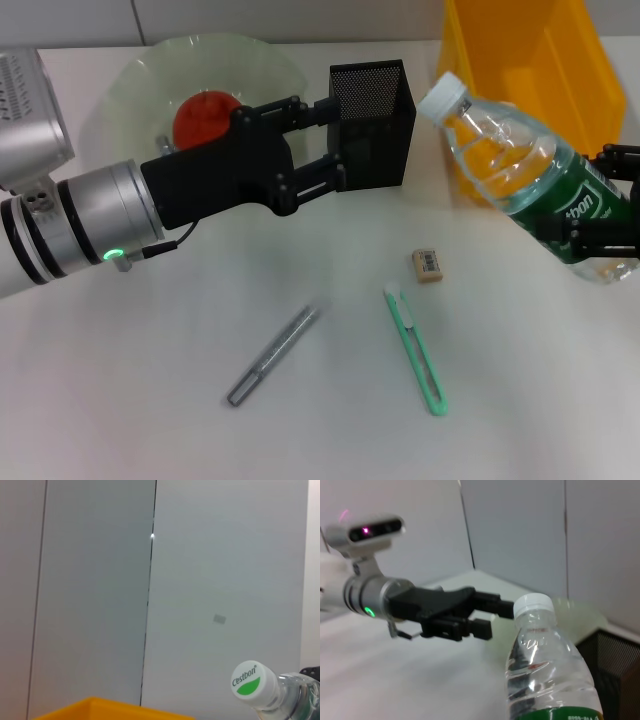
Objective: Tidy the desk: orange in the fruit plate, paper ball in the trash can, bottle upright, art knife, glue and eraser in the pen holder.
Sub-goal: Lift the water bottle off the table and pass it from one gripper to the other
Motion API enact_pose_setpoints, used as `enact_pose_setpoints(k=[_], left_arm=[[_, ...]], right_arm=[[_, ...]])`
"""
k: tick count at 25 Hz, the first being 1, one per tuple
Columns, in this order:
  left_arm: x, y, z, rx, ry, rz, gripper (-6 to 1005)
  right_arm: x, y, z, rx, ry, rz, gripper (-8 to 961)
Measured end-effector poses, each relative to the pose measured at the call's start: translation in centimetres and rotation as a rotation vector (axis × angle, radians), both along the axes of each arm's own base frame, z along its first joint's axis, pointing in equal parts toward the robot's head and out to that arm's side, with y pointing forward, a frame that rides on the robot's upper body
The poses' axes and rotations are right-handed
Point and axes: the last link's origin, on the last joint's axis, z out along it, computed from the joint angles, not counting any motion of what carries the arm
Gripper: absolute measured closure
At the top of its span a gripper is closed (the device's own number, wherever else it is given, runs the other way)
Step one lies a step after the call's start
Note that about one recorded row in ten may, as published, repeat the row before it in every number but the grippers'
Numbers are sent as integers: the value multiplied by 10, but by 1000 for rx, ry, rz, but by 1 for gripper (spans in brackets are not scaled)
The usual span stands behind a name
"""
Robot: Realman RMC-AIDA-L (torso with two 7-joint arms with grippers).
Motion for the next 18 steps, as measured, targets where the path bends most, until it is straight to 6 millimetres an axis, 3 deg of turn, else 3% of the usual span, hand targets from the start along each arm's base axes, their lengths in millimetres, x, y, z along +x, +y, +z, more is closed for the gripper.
enact_pose_setpoints(k=[9, 18], left_arm=[[10, 2, 8, -49, -90, 20, 435], [15, 0, 10, -100, -128, 28, 435]], right_arm=[[17, -5, -6, 101, 142, 146, 190], [41, -8, -35, 191, 271, 213, 191]])
